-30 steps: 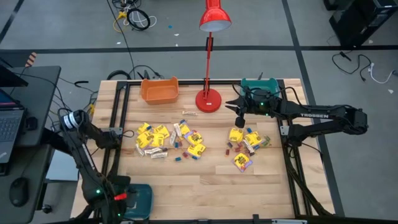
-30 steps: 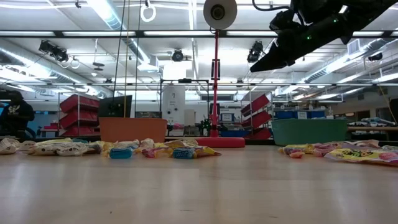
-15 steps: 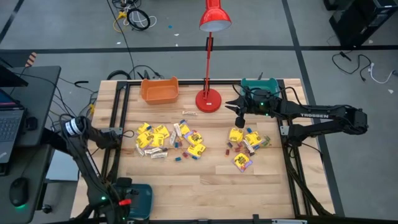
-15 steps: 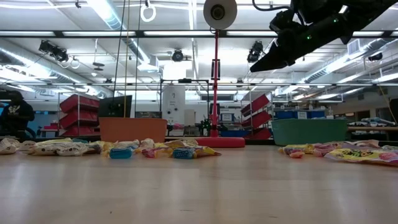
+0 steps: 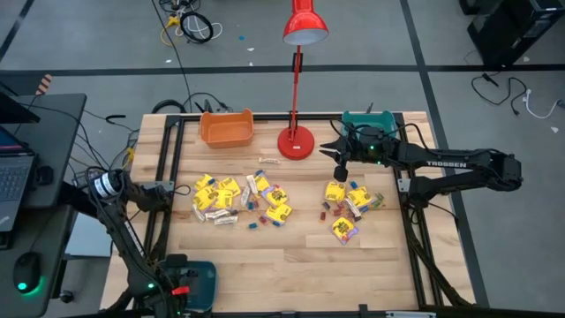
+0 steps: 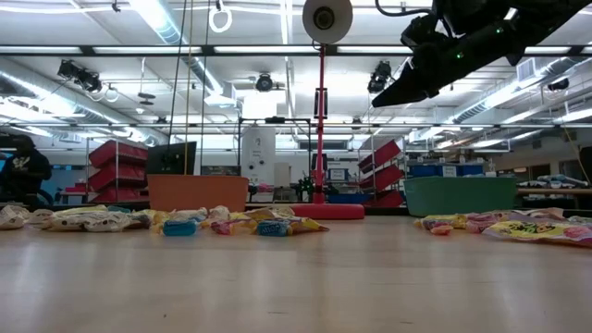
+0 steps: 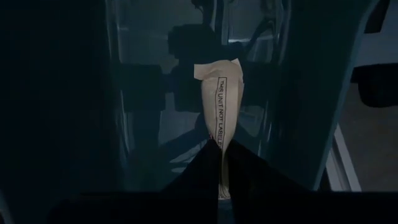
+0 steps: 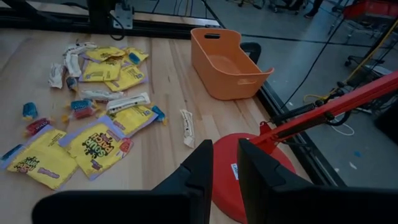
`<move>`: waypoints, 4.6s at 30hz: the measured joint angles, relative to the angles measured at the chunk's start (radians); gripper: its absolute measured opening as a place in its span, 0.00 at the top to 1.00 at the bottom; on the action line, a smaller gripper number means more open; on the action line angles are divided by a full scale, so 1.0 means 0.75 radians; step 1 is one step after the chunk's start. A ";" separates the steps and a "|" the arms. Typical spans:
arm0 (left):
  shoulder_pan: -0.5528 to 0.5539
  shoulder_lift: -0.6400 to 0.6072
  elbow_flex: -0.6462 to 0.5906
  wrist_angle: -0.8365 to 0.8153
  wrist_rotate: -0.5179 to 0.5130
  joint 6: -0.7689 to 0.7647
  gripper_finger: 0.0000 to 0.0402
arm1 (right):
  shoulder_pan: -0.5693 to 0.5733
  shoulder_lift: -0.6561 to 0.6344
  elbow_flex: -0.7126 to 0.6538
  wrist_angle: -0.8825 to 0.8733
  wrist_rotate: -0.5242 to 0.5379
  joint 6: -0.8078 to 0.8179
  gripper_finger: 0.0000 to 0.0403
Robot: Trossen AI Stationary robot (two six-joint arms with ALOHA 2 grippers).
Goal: Sort candy
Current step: Put the white candy into the blue bin
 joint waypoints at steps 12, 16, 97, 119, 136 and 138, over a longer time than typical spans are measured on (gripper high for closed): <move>-0.004 0.000 0.000 -0.004 0.000 -0.055 0.88 | 0.000 0.000 0.000 -0.001 0.000 0.000 0.85; -0.004 0.000 0.000 -0.004 0.001 -0.058 0.85 | 0.000 0.000 0.000 -0.001 0.000 0.000 0.85; 1.012 -0.245 0.354 -0.524 -0.385 1.449 0.81 | 0.440 0.000 0.000 0.465 0.146 -0.015 0.85; 0.996 -0.500 -0.344 -0.481 -0.142 1.149 0.81 | 0.440 0.001 0.000 0.427 0.146 0.024 0.85; 0.983 -0.501 -0.596 -0.257 -0.110 1.409 0.81 | 0.440 0.001 0.000 0.388 0.146 0.050 0.85; 0.983 -0.501 -0.596 -0.257 -0.110 1.409 0.81 | 0.440 0.001 0.001 0.387 0.145 0.050 0.85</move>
